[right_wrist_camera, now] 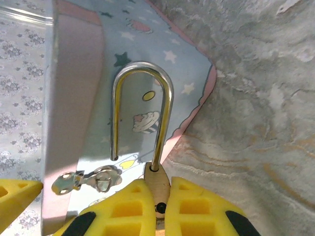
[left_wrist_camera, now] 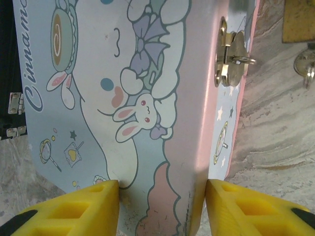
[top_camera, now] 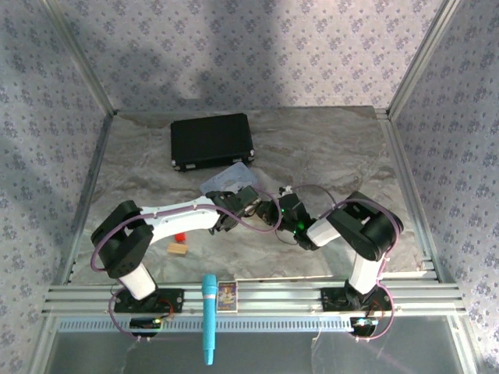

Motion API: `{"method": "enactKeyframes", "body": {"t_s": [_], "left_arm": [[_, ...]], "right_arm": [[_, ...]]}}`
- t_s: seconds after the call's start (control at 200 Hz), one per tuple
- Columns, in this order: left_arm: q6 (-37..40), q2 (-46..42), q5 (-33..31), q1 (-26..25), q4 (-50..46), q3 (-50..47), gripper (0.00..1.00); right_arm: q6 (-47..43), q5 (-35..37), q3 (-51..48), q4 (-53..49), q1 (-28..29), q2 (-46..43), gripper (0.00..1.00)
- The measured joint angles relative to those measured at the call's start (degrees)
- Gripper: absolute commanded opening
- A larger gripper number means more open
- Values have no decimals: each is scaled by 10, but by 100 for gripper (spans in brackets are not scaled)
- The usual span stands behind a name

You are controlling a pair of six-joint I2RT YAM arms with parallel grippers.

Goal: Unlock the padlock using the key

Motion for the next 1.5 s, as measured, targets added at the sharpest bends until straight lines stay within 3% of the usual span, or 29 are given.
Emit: {"method": "enactKeyframes", "body": {"t_s": [0.07,0.205,0.36,0.46,0.6,0.75,0.96,1.079,1.139,1.164,1.179,1.194,1.384,1.499], "left_arm": [[-13,0,2,0,3,-2,64],[-33,0,1,1,9,-6,69],[-65,0,-12,3,-1,-8,89],[-94,0,-26,5,-6,-9,94],[-131,0,-53,6,-18,-11,97],[-181,0,-74,15,-44,-11,98],[-248,-6,-81,56,-72,-14,99],[-275,-26,-87,60,-77,-22,100],[-278,-53,-84,60,-73,-32,100],[-277,-69,-81,60,-69,-38,100],[-278,-78,-79,60,-64,-44,100],[-277,-91,-76,60,-58,-49,100],[-249,-312,-22,69,49,-139,100],[-226,-412,-30,123,121,-174,100]], "right_arm": [[-6,-17,5,-34,0,-14,0],[-34,-45,11,-155,-2,-51,0],[-76,-94,26,-261,-24,-80,0],[-121,-114,65,-353,-36,-86,1],[-187,-99,113,-510,-42,-113,23],[-250,-79,139,-634,-64,-126,35],[-297,-48,170,-725,-68,-126,46],[-321,-18,174,-764,-68,-143,59],[-330,-1,174,-784,-68,-161,70],[-330,6,174,-789,-68,-170,83],[-339,12,174,-792,-68,-177,95],[-336,18,174,-794,-68,-184,99],[-371,136,196,-827,-61,-292,99],[-404,208,208,-813,-71,-374,99]]}}
